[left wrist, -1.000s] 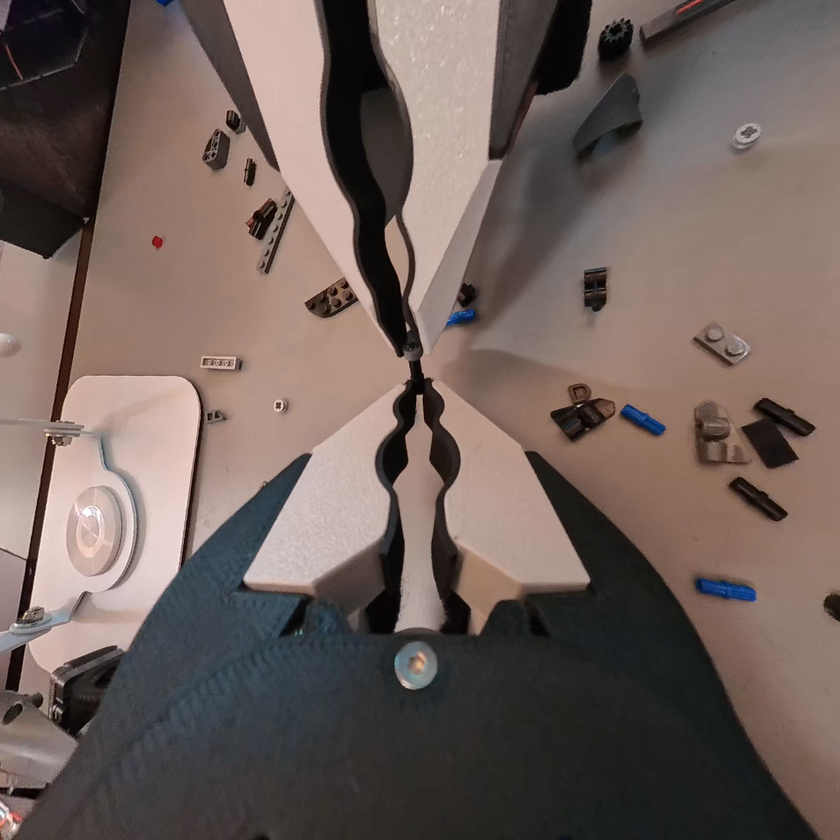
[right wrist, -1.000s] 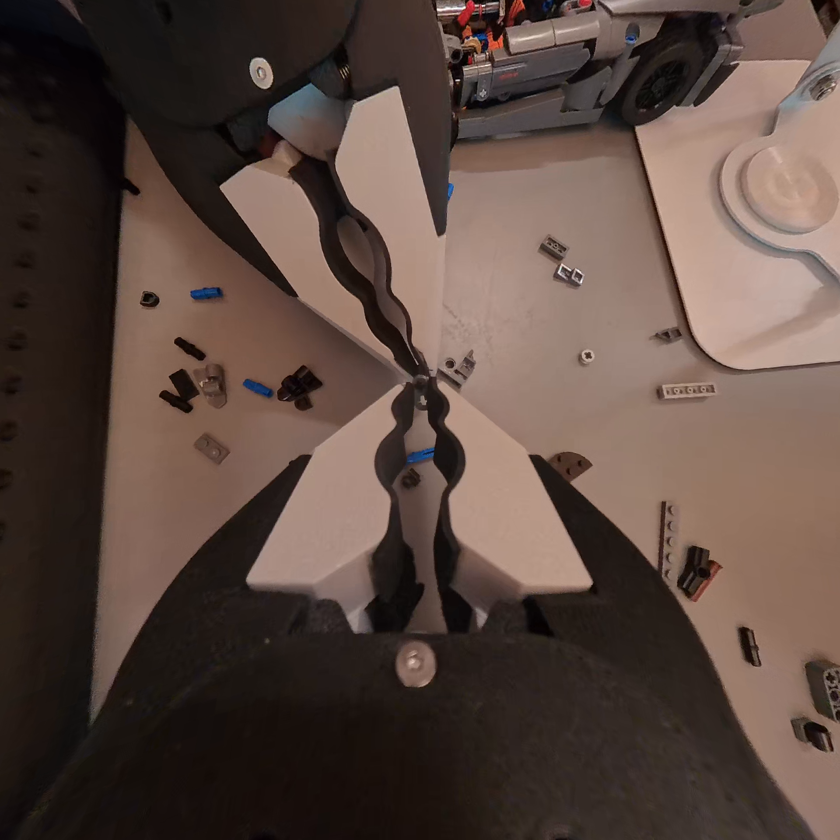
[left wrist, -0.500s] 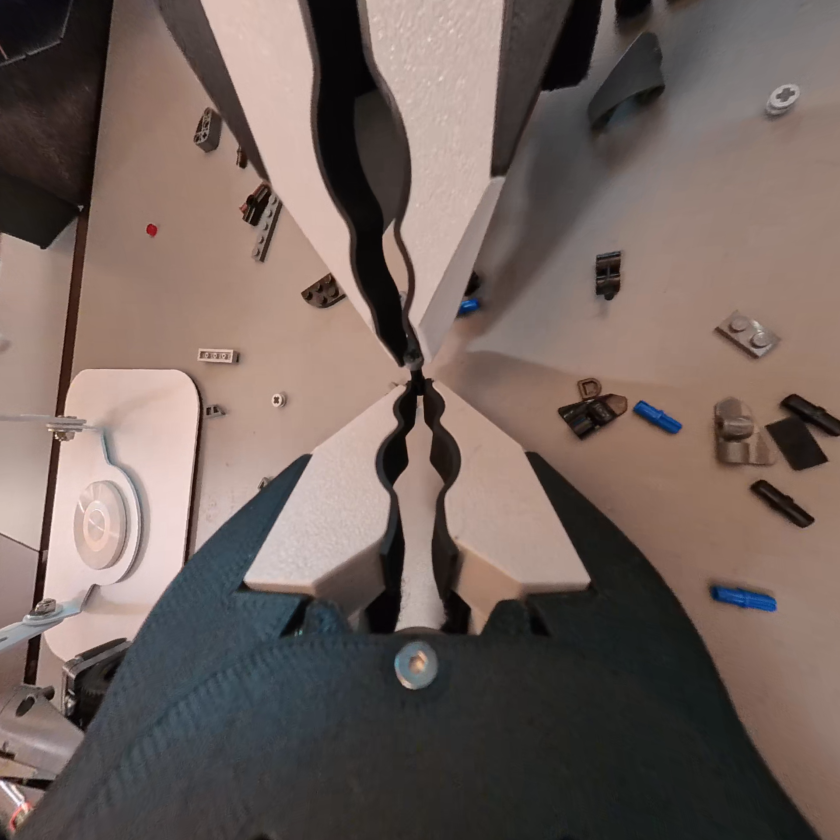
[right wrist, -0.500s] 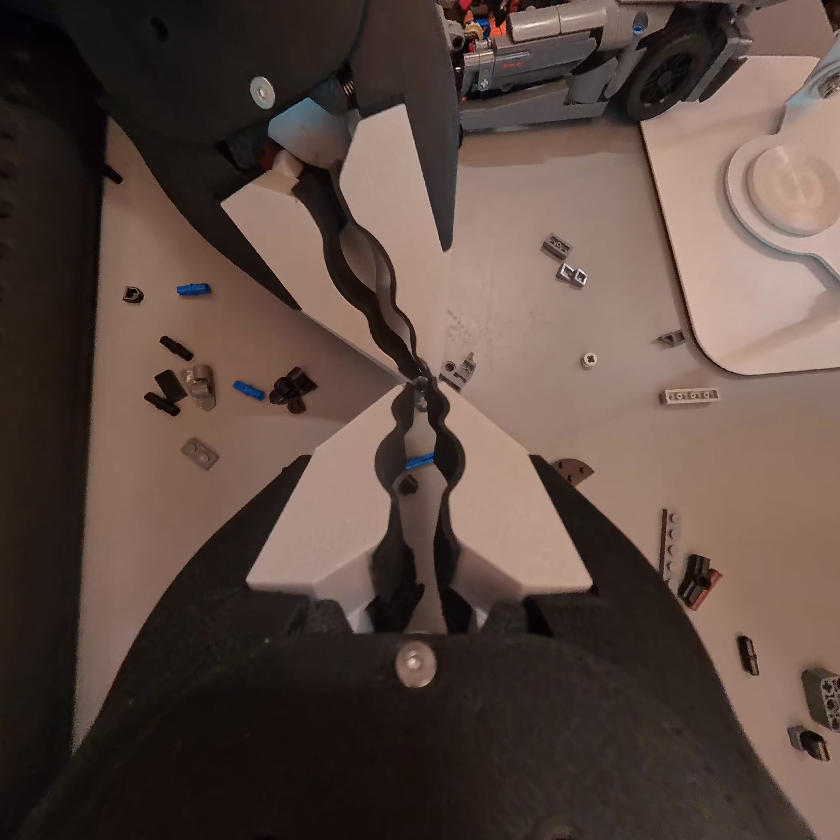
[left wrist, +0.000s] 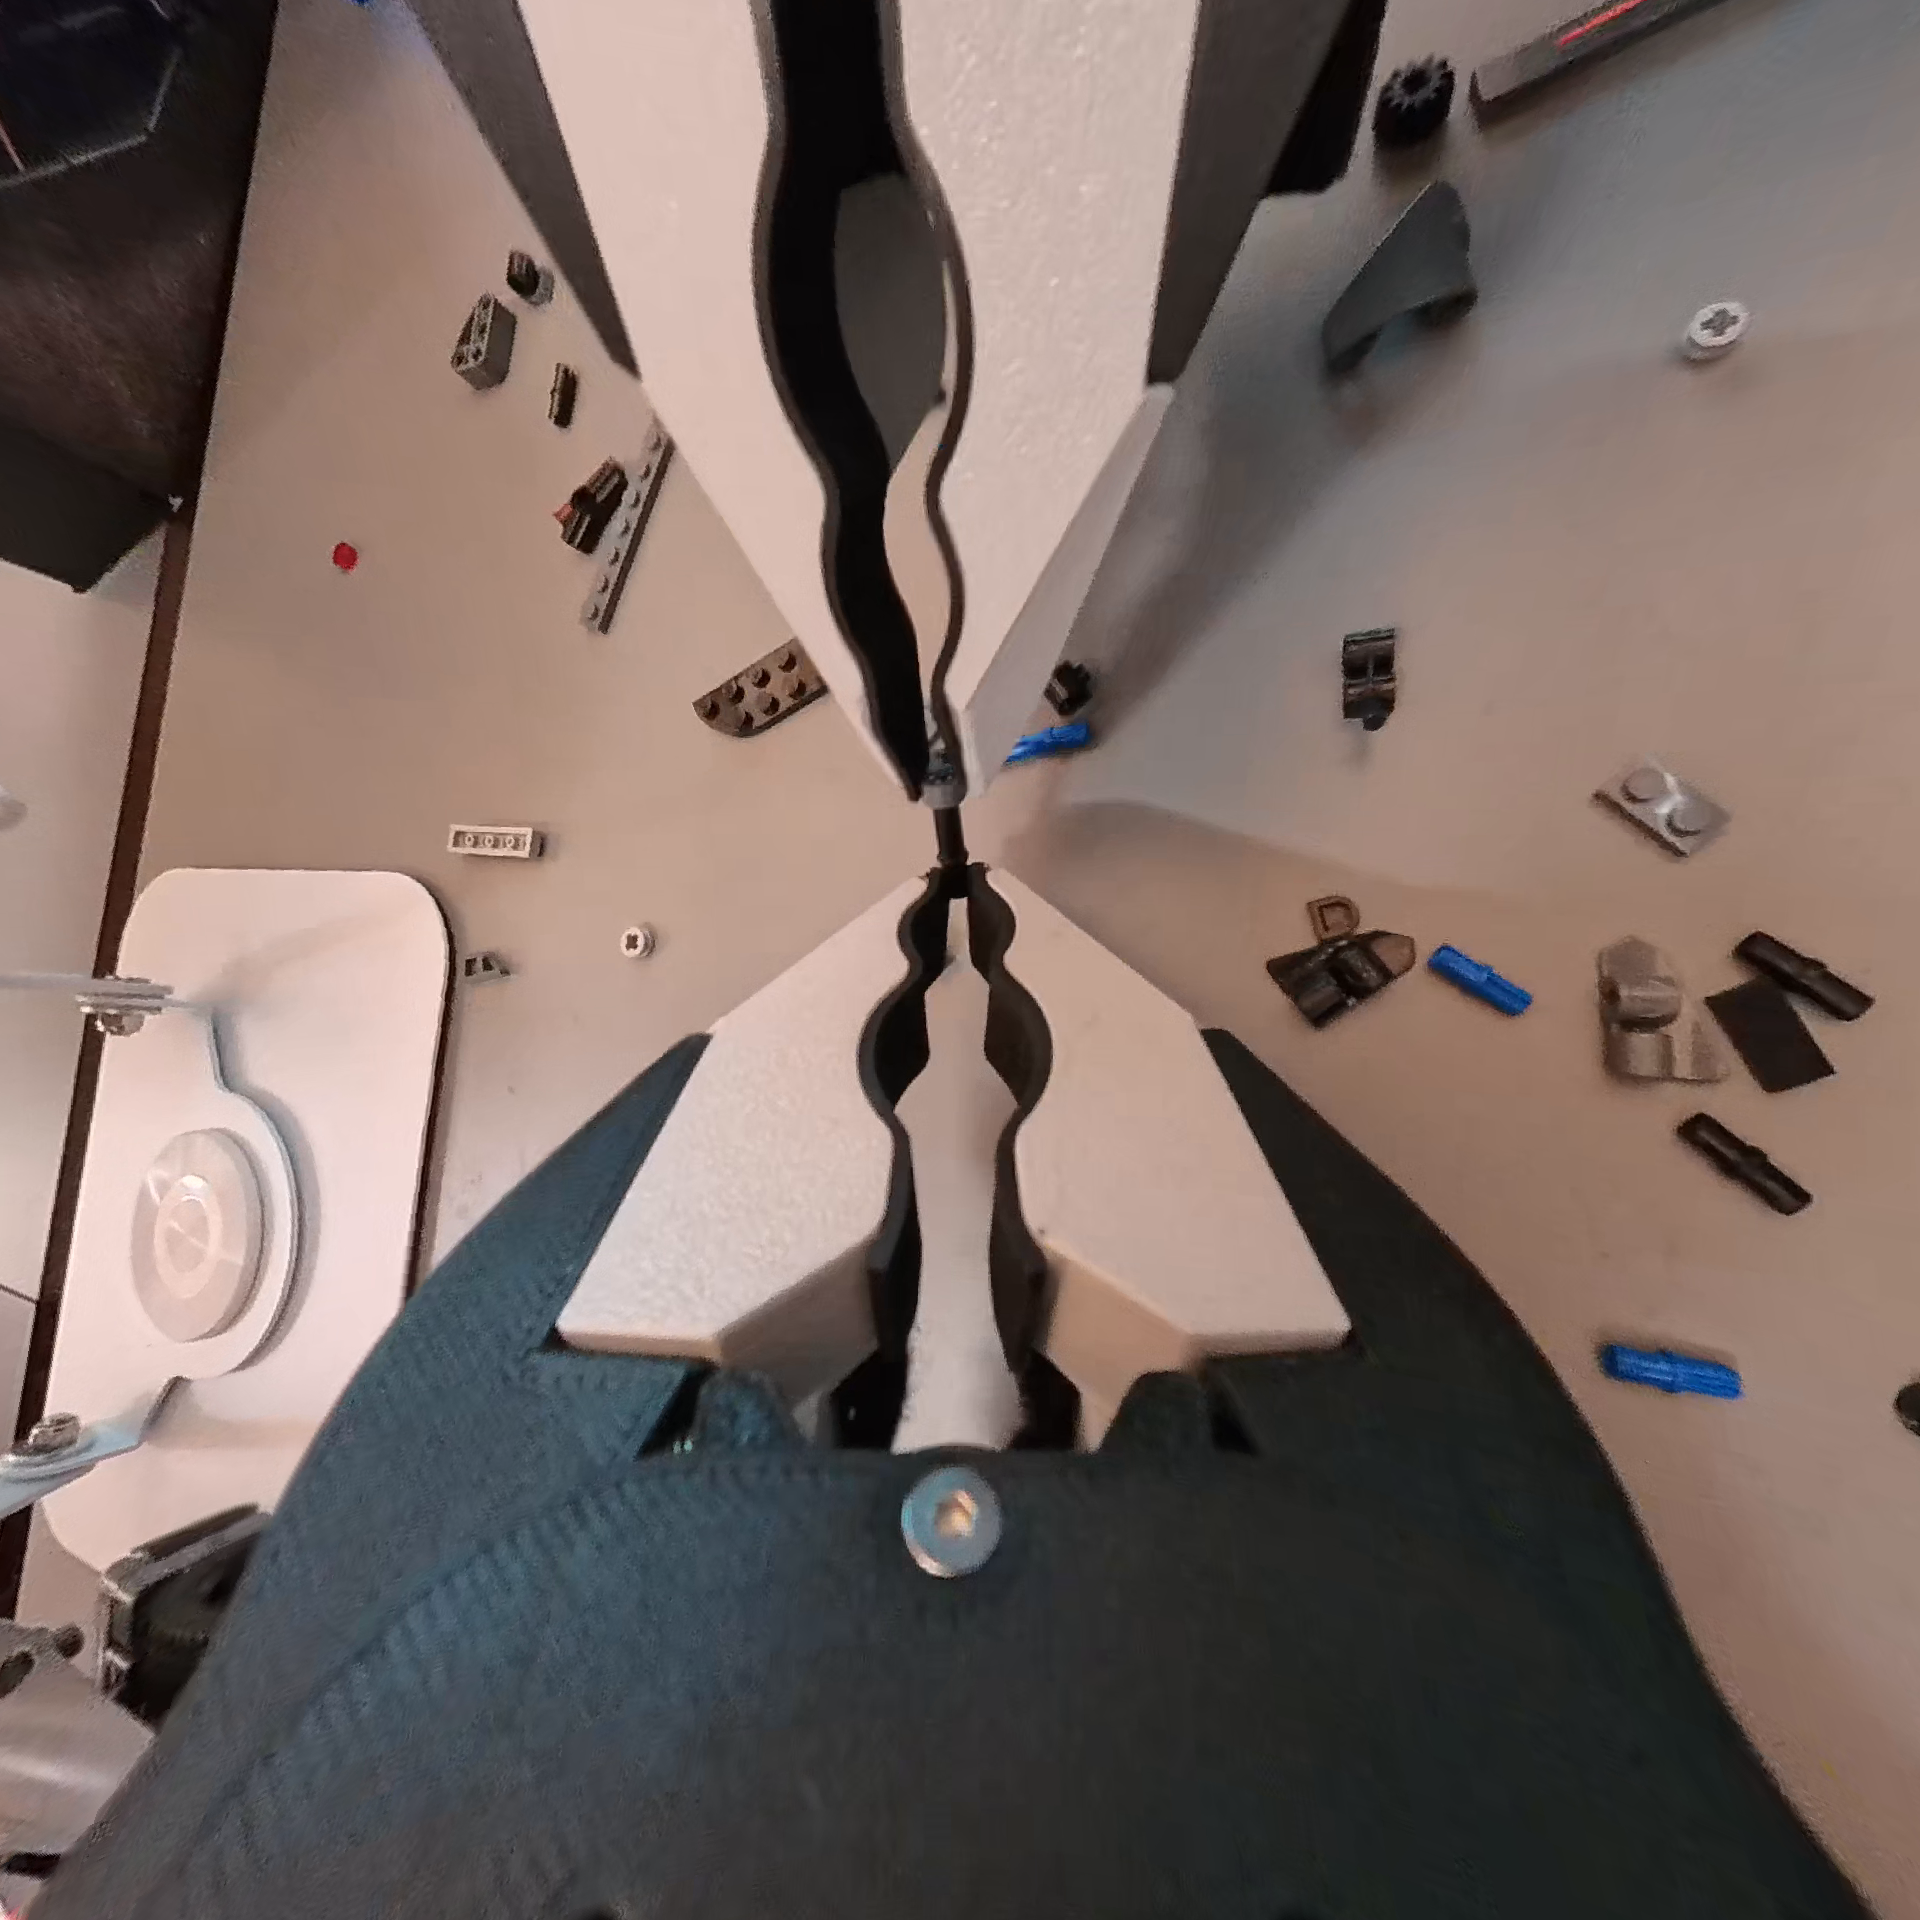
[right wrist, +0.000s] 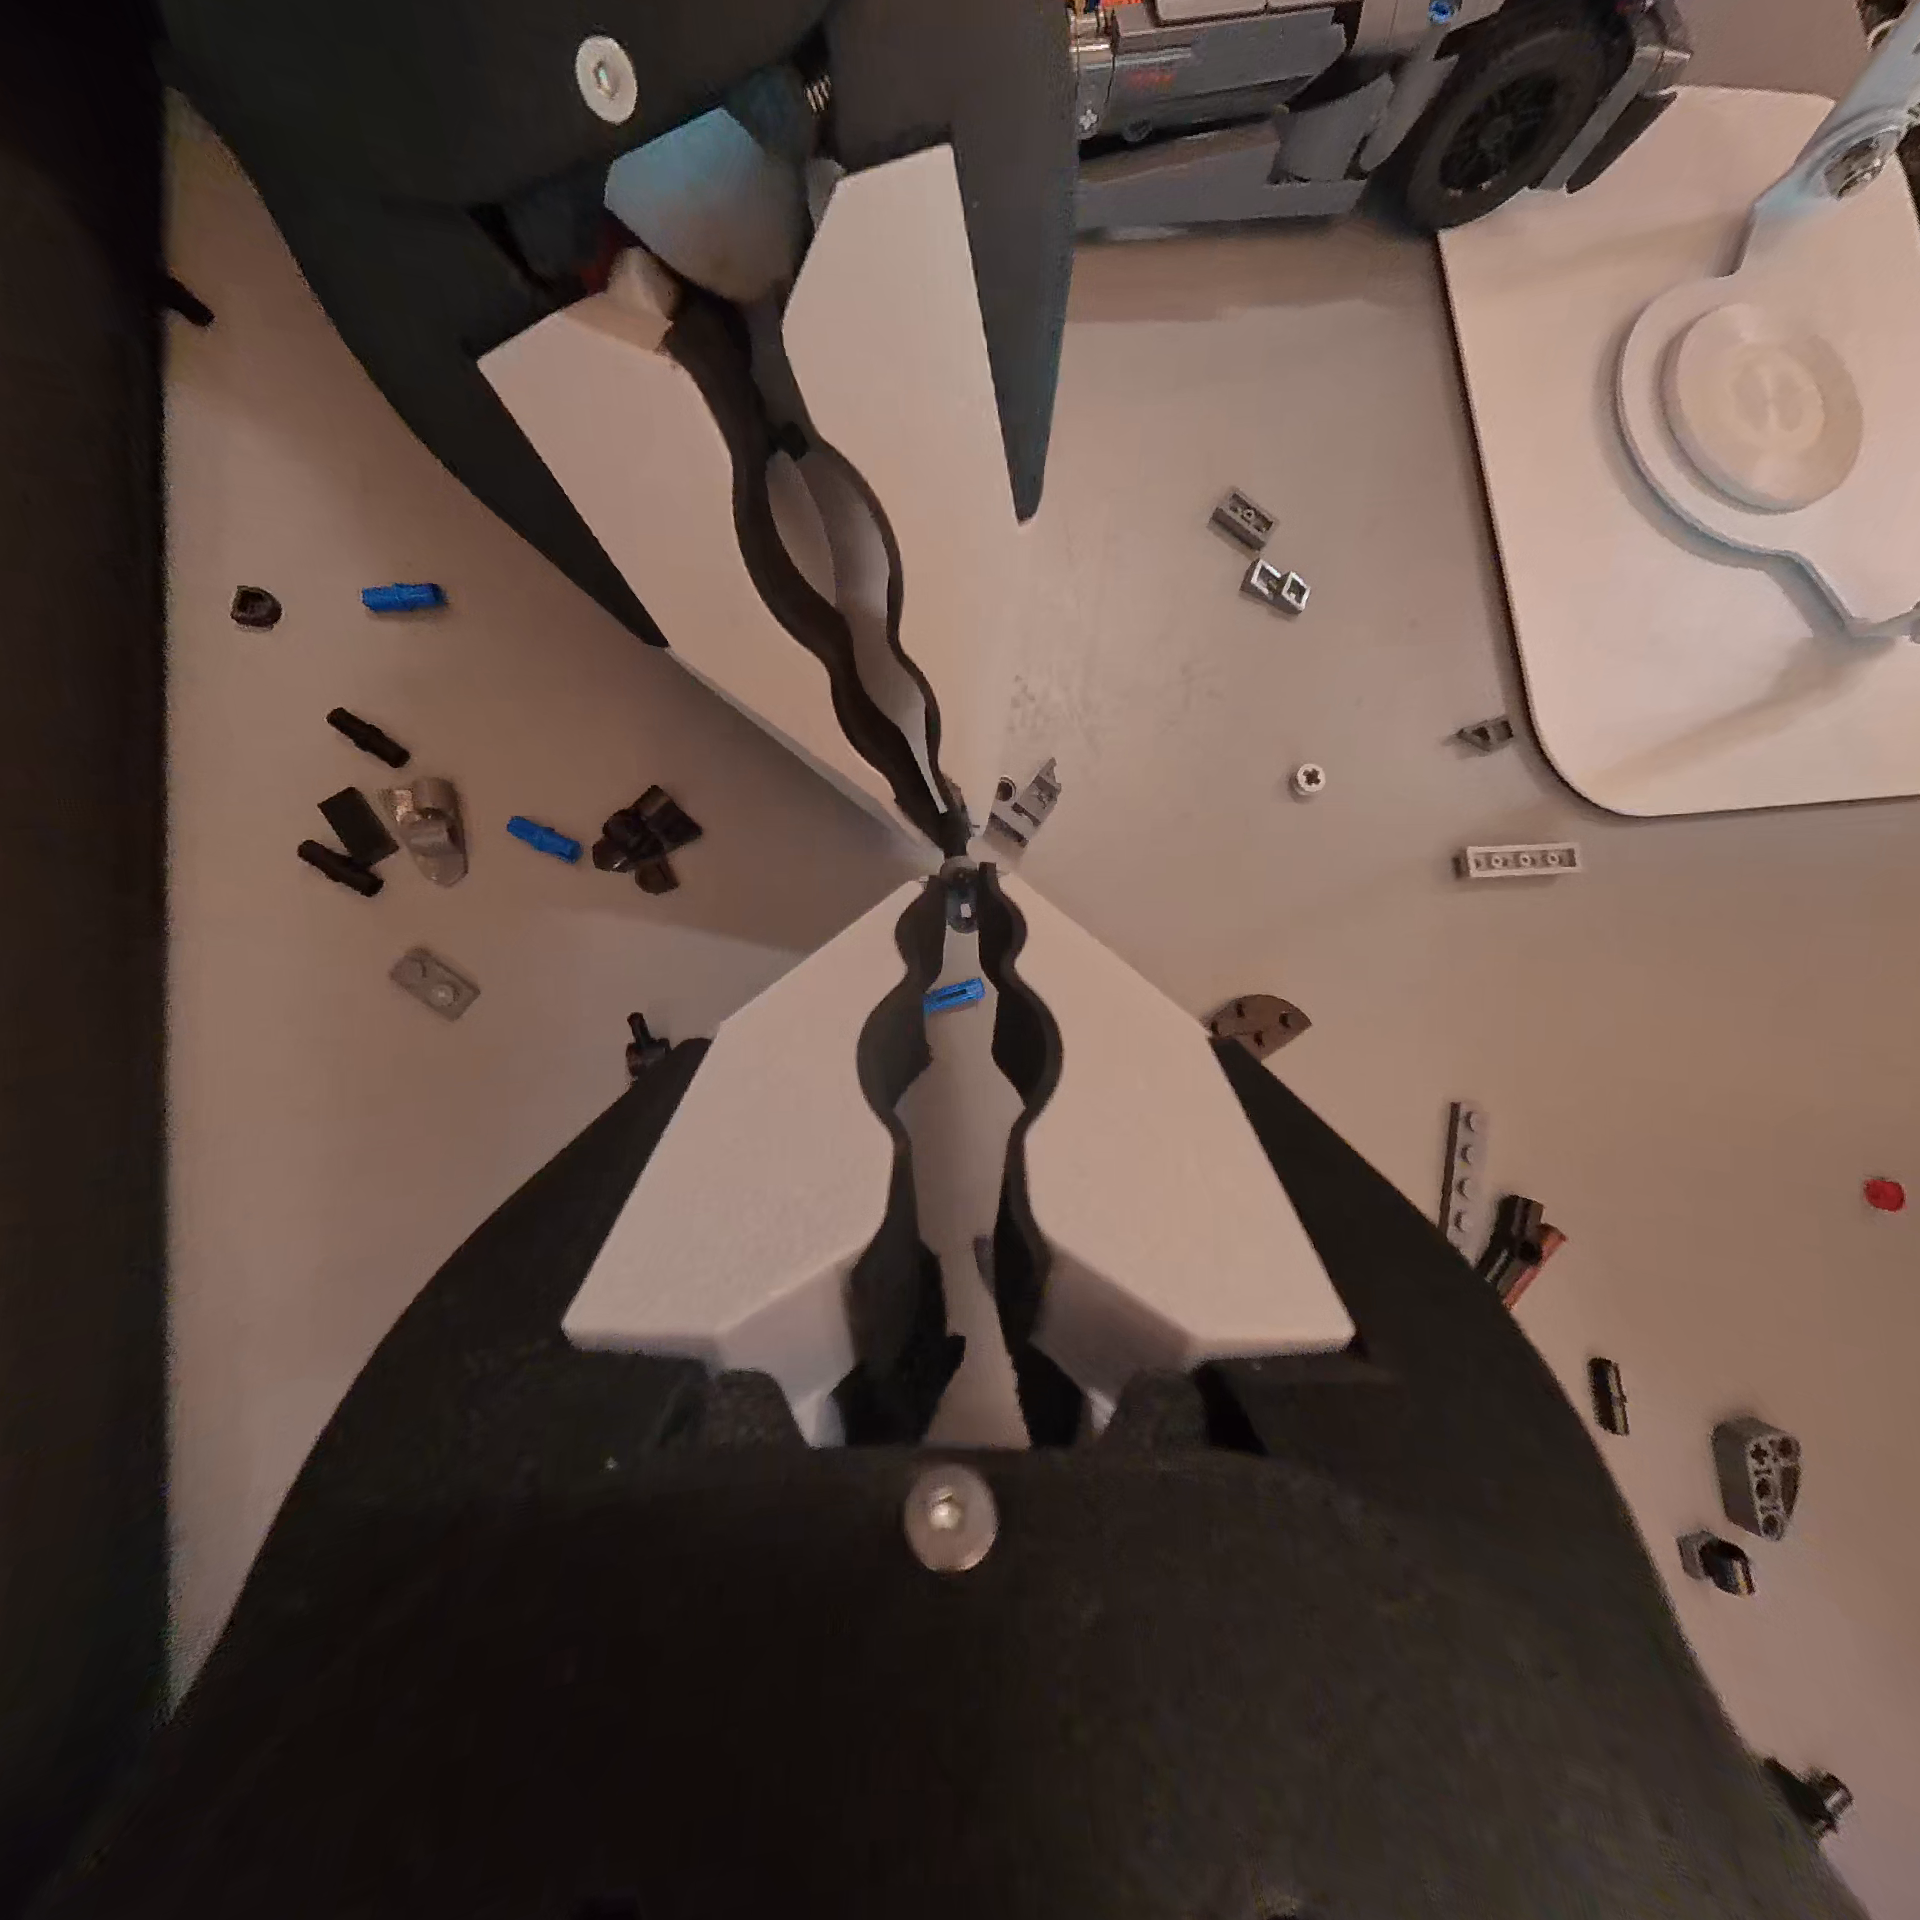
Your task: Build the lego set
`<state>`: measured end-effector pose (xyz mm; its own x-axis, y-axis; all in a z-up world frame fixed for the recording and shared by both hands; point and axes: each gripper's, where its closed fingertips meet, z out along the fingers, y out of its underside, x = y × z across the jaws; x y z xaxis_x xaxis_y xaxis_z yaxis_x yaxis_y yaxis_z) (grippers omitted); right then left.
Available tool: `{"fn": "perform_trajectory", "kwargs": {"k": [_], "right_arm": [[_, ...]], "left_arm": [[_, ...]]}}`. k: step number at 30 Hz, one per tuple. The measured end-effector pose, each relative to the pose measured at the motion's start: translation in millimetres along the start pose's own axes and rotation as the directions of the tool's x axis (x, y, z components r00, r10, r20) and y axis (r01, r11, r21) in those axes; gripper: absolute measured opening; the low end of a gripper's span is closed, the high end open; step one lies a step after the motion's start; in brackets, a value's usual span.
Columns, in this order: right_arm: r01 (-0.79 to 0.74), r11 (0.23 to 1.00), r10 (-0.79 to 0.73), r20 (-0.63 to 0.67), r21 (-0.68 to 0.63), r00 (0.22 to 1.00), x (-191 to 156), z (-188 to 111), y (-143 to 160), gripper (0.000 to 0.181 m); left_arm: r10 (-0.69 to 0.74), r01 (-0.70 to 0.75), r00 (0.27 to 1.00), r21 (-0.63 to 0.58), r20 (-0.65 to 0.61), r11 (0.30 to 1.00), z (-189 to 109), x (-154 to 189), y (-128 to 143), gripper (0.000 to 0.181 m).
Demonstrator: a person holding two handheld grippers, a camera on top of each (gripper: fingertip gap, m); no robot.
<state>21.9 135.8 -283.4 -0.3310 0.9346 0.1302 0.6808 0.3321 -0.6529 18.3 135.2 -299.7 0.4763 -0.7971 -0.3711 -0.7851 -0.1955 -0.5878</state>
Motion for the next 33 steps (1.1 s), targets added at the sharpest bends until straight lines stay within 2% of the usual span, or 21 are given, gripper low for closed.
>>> {"fn": "perform_trajectory", "kwargs": {"k": [5,9,12,16,24,29,33], "right_arm": [[0.021,1.0,-0.021,0.021,-0.017,1.0,-7.6,-8.4,-2.0,0.003],[0.036,0.996,-0.033,0.039,-0.081,0.999,-13.5,-7.8,2.7,0.003],[0.061,0.985,-0.056,0.033,-0.163,0.998,-12.7,-10.9,7.2,0.003],[0.074,0.971,-0.055,0.087,-0.228,0.995,-16.4,-17.0,11.5,0.003],[0.166,0.886,-0.083,0.205,-0.434,0.975,-25.4,-3.0,27.0,0.003],[0.162,0.891,-0.07,0.225,-0.423,0.972,-25.8,-3.6,26.0,0.003],[0.158,0.894,-0.064,0.229,-0.42,0.971,-25.8,-3.2,25.6,0.003]], "left_arm": [[0.013,-0.012,0.999,0.039,-0.035,0.999,-3.2,7.1,-8.4,0.002],[0.071,-0.071,0.996,0.011,-0.058,0.997,1.4,16.1,-7.6,0.004],[0.078,-0.079,0.992,-0.01,-0.094,0.997,1.7,21.0,-3.9,0.004],[0.077,-0.075,0.991,0.02,-0.113,0.997,0.1,20.8,-4.7,0.003],[0.126,-0.123,0.985,0.032,-0.115,0.992,-0.2,24.5,-5.3,0.0],[0.155,-0.141,0.983,0.137,-0.094,0.98,-6.2,25.7,-21.6,0.0],[0.213,-0.201,0.975,0.157,-0.06,0.967,-2.3,29.6,-26.3,0.0]]}}
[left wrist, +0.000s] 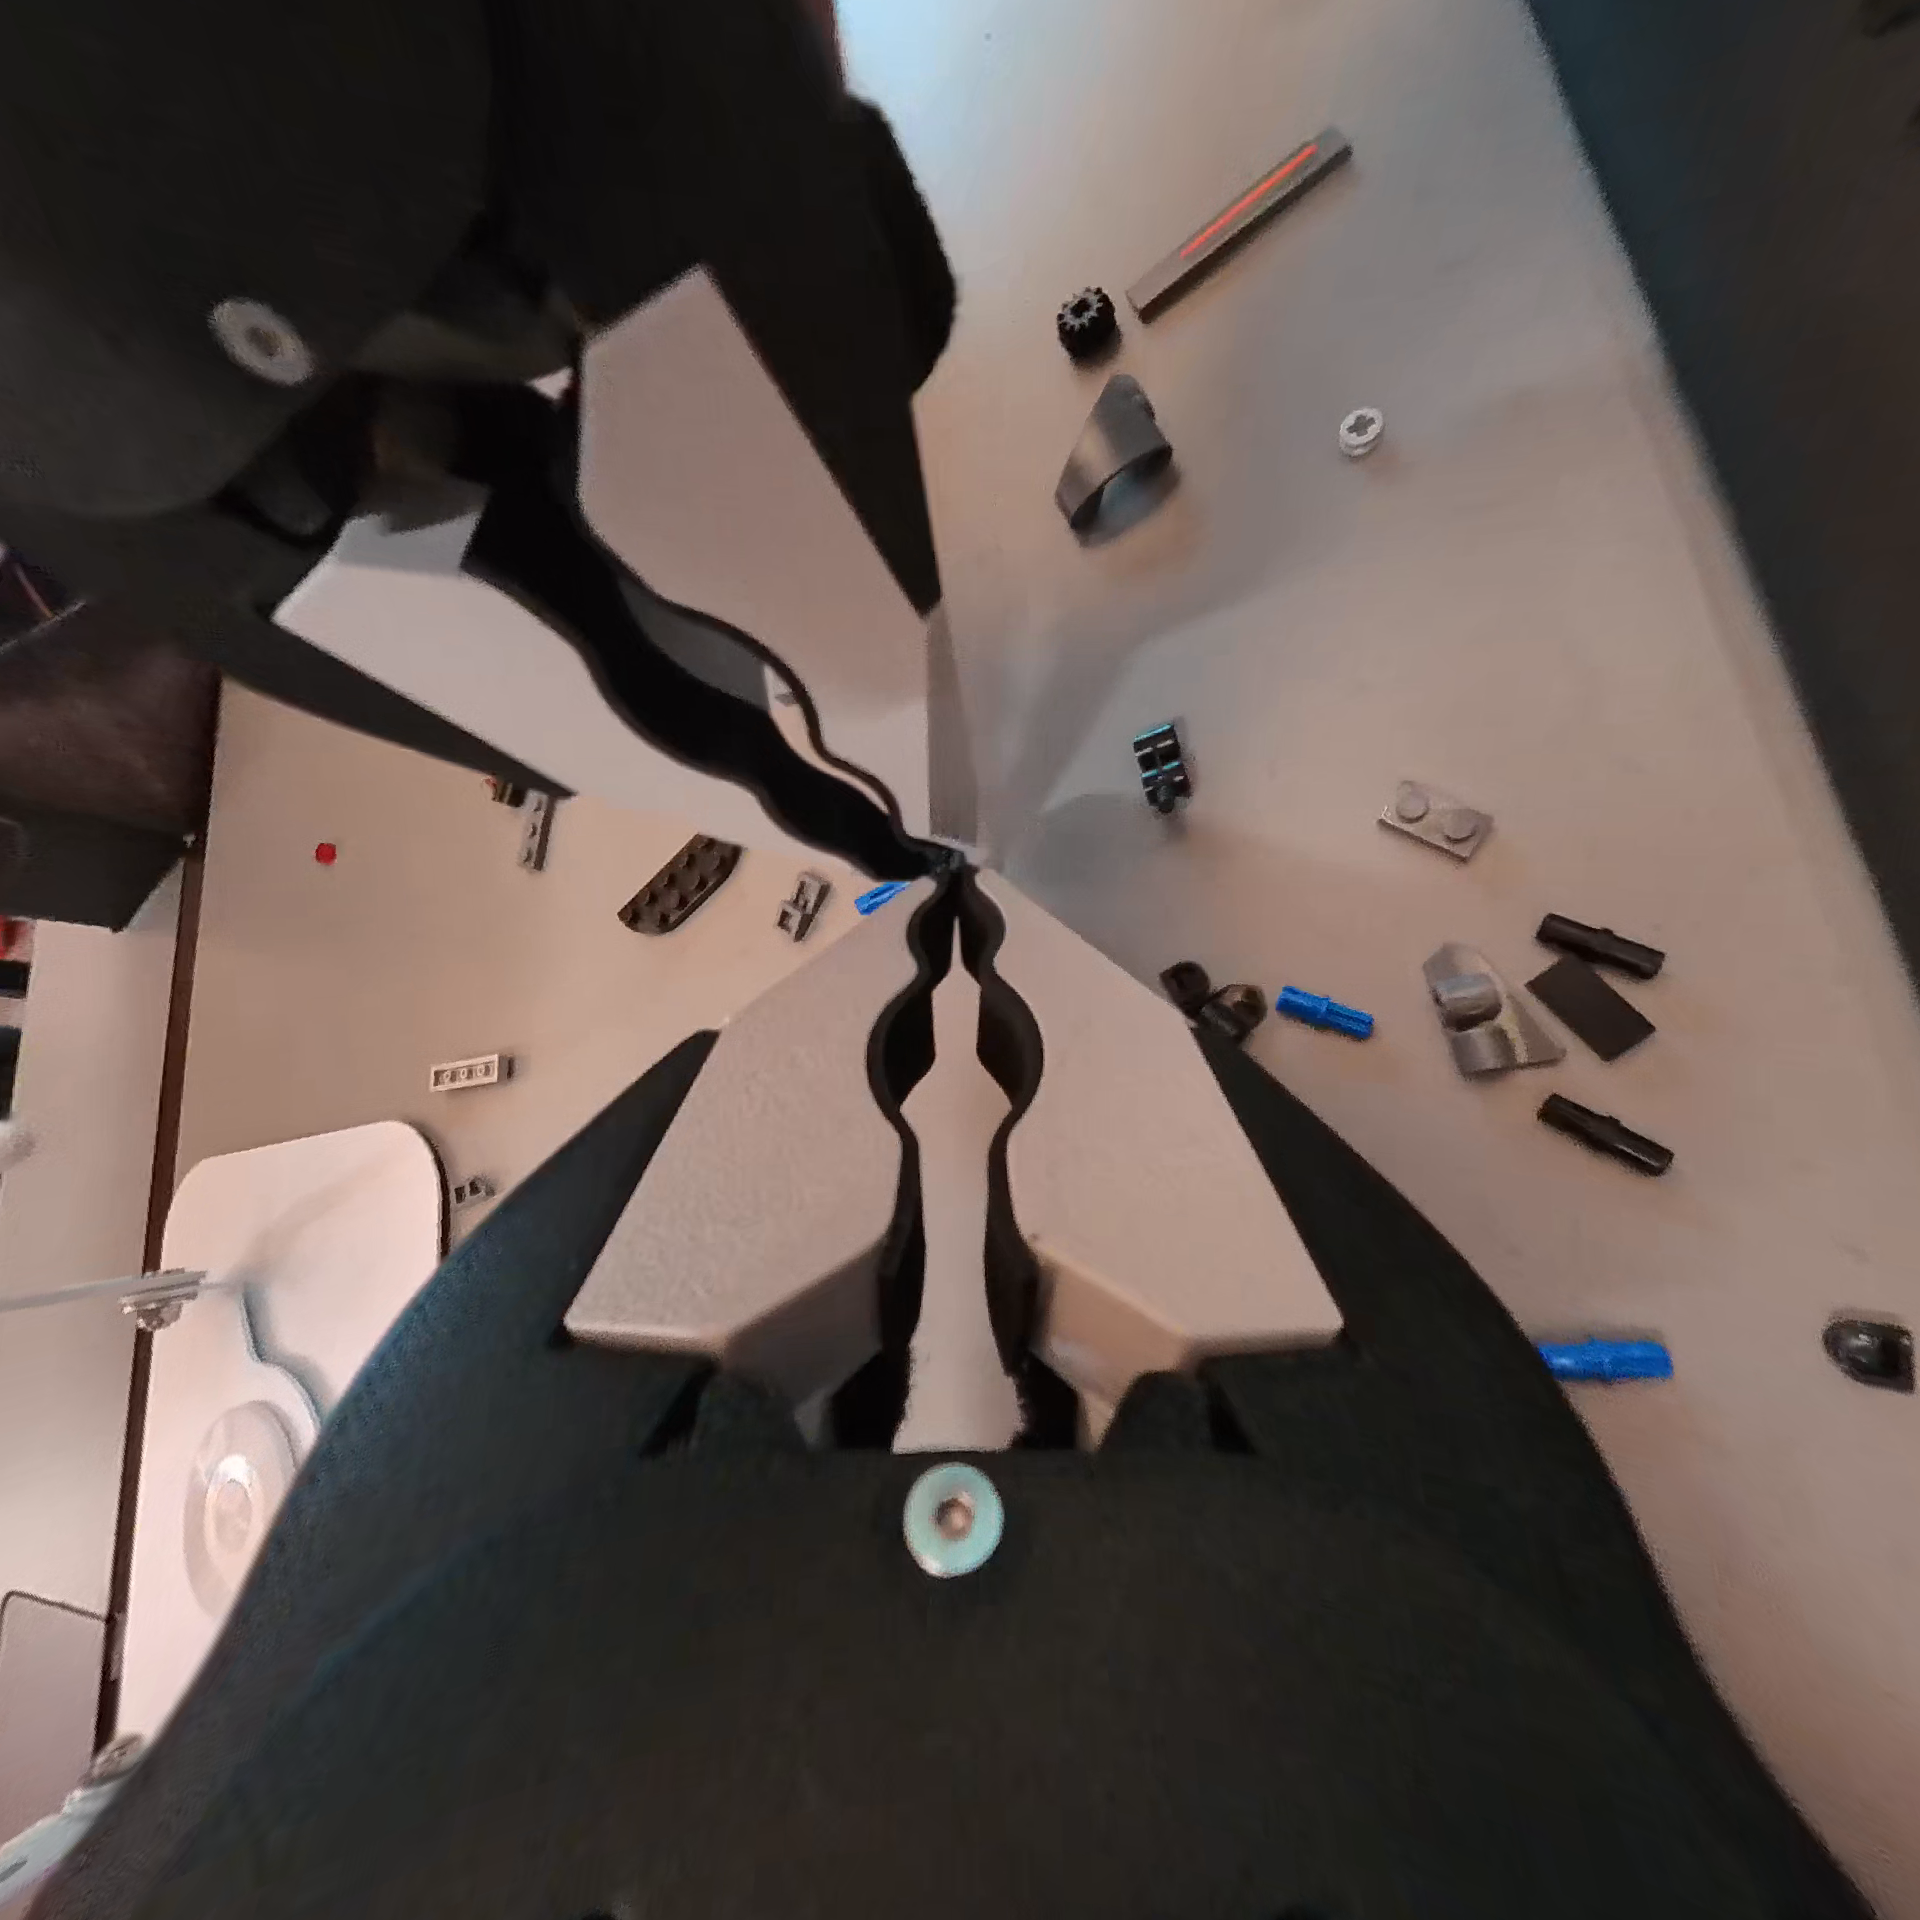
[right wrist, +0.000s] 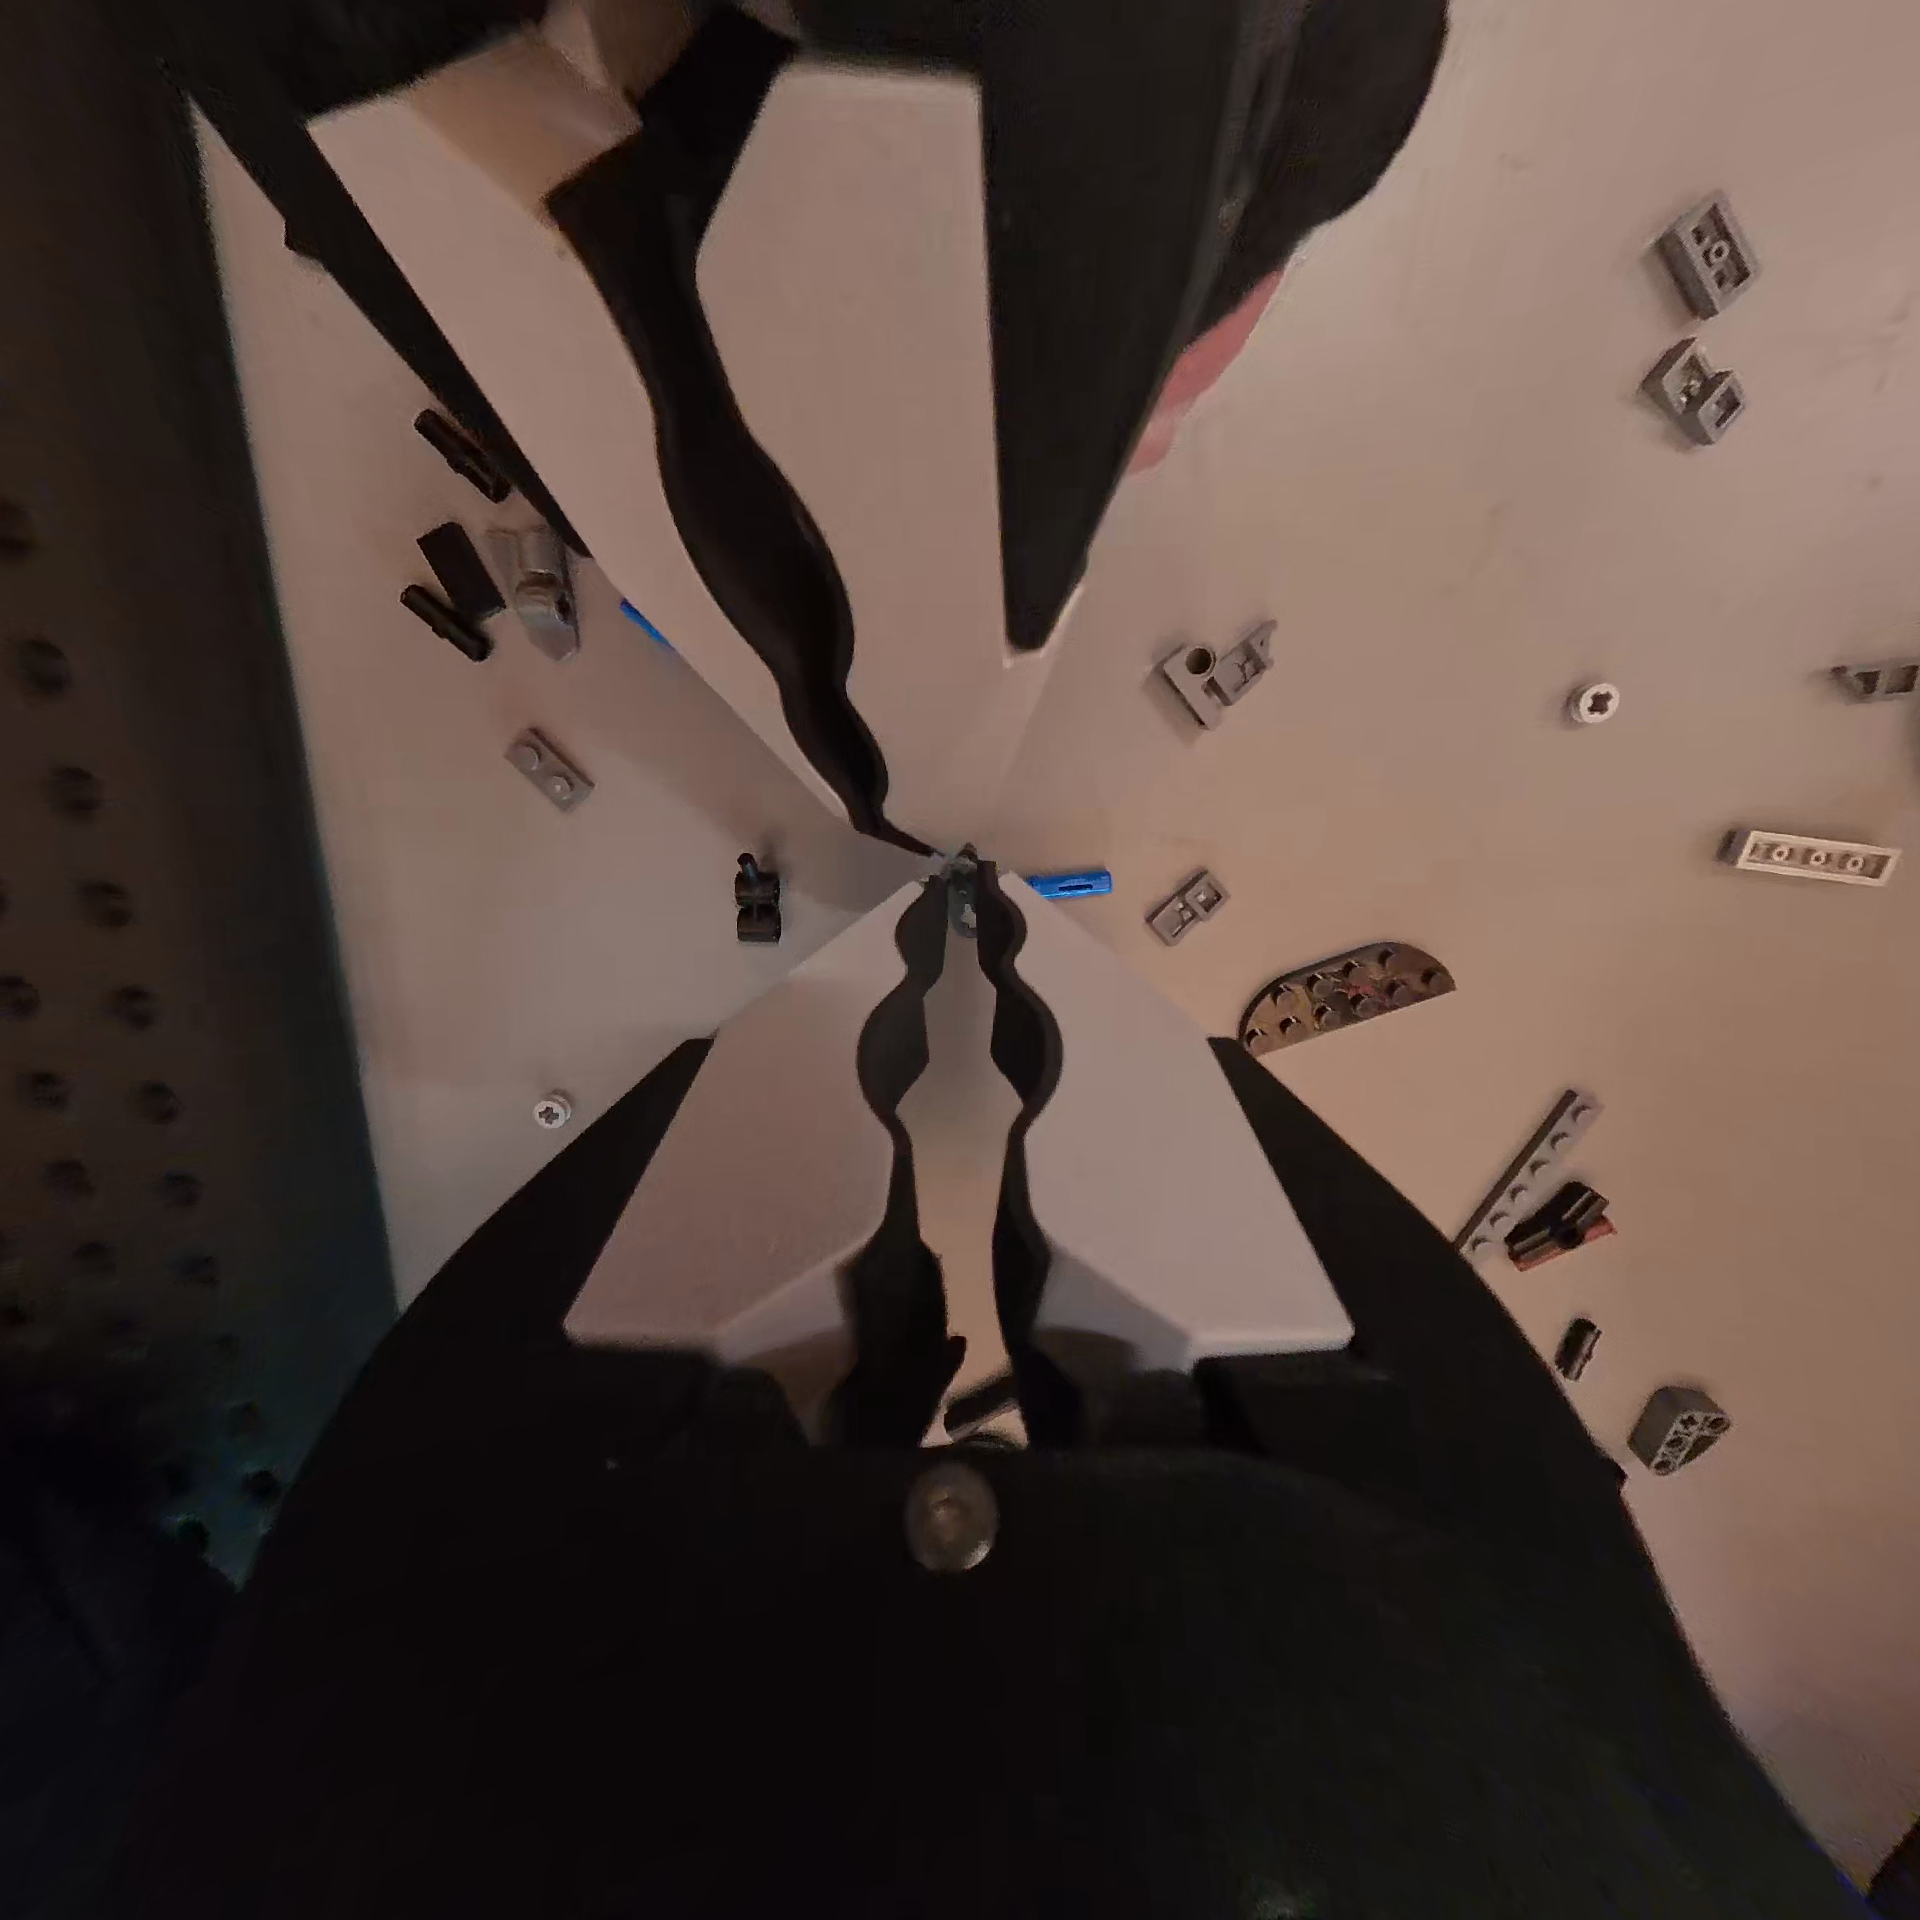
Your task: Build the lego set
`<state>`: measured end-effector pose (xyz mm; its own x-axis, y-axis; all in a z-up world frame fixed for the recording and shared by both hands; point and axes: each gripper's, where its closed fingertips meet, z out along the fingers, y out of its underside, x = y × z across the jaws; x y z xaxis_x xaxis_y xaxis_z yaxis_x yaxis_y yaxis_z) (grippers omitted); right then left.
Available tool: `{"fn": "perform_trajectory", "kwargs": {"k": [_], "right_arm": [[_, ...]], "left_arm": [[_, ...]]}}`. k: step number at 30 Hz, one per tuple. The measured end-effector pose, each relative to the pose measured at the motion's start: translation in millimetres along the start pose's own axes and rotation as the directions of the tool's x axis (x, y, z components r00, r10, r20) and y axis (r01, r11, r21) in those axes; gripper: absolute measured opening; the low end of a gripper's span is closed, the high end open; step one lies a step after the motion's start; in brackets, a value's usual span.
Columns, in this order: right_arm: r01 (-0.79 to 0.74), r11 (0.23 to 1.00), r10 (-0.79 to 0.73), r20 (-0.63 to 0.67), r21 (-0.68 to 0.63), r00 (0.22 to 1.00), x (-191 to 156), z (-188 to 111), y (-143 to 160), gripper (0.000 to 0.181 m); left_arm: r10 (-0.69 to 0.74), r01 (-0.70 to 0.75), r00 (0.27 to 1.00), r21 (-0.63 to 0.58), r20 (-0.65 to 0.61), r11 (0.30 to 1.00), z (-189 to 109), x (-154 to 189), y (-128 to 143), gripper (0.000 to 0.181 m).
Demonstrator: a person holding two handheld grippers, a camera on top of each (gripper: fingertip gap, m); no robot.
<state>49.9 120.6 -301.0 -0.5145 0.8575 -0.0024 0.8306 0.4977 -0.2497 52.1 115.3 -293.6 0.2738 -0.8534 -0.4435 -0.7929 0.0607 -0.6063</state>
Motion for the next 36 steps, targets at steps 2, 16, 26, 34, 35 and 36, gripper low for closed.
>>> {"fn": "perform_trajectory", "kwargs": {"k": [2,16,26,34,35,36], "right_arm": [[0.004,1.0,-0.004,0.004,0.004,1.0,-0.8,0.1,-0.3,0.003],[-0.015,0.999,0.014,0.028,0.041,1.0,2.7,0.4,0.2,0.003],[0.009,1.0,-0.009,0.024,-0.007,1.0,2.3,12.6,1.1,0.003],[-0.034,0.993,0.026,0.069,0.115,0.997,3.4,8.9,-0.8,0.003],[-0.038,0.992,0.029,0.073,0.123,0.997,3.7,7.8,1.0,0.003],[-0.047,0.988,0.034,0.09,0.146,0.995,2.4,6.3,-0.3,0.003]], "left_arm": [[0.022,-0.021,0.999,-0.025,0.028,0.999,3.0,-2.0,1.7,0.0],[0.022,-0.021,0.999,-0.032,0.031,0.999,6.2,-1.6,1.3,0.0],[0.083,-0.079,0.996,-0.137,0.029,0.987,17.3,5.2,19.6,0.0],[-0.007,0.009,1.0,-0.115,0.012,0.993,7.2,-1.8,14.7,0.0],[-0.015,0.016,1.0,-0.108,0.011,0.994,5.6,-2.4,13.9,0.0],[-0.019,0.02,1.0,-0.102,0.012,0.995,4.7,-2.8,13.0,0.0]]}}
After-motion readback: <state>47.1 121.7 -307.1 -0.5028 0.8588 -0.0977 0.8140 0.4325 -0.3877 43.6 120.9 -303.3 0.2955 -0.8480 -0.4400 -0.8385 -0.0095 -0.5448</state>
